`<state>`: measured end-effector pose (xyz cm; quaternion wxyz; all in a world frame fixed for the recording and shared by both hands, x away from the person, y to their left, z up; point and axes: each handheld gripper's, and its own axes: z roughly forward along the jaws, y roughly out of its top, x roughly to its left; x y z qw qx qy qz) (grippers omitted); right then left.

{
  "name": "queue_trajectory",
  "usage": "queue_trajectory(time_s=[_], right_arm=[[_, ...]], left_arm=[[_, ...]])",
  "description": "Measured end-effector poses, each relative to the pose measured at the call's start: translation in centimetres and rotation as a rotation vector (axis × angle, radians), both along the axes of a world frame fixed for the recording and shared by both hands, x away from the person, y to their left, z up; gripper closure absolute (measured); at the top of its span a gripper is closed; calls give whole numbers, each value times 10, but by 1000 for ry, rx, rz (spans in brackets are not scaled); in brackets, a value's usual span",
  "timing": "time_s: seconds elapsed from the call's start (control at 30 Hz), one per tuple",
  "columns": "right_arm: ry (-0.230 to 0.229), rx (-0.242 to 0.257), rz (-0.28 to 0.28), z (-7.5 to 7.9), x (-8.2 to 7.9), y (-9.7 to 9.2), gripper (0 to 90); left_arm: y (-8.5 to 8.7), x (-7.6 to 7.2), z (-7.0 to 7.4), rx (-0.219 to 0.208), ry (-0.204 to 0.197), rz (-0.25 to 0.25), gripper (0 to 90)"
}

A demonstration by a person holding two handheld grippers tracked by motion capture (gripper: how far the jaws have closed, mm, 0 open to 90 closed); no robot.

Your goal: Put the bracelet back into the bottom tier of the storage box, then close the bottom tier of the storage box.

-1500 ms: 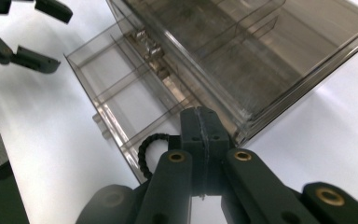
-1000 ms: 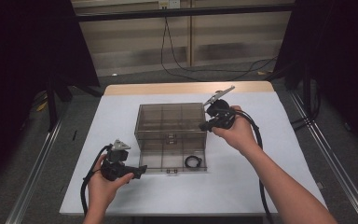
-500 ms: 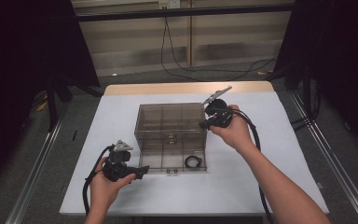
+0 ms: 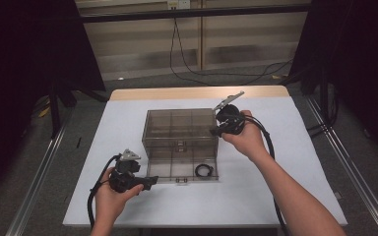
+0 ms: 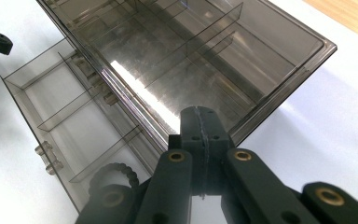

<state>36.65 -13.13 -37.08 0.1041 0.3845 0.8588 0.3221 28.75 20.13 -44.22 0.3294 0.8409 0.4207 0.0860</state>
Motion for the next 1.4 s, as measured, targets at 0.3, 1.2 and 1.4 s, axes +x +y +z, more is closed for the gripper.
queue_trajectory(time_s=[0.3,1.2,1.4], right_arm=[[4,4,-6,0,0,0,900],[5,-10,-8,0,-1,2,900],[1,-18,-2,1,0,2,900]], left_arm=[[-1,-2,1,-12,3,-11,279],[-7,-6,6,-54,37,-29,585],[-11,-9,11,-34,43,-25,722]])
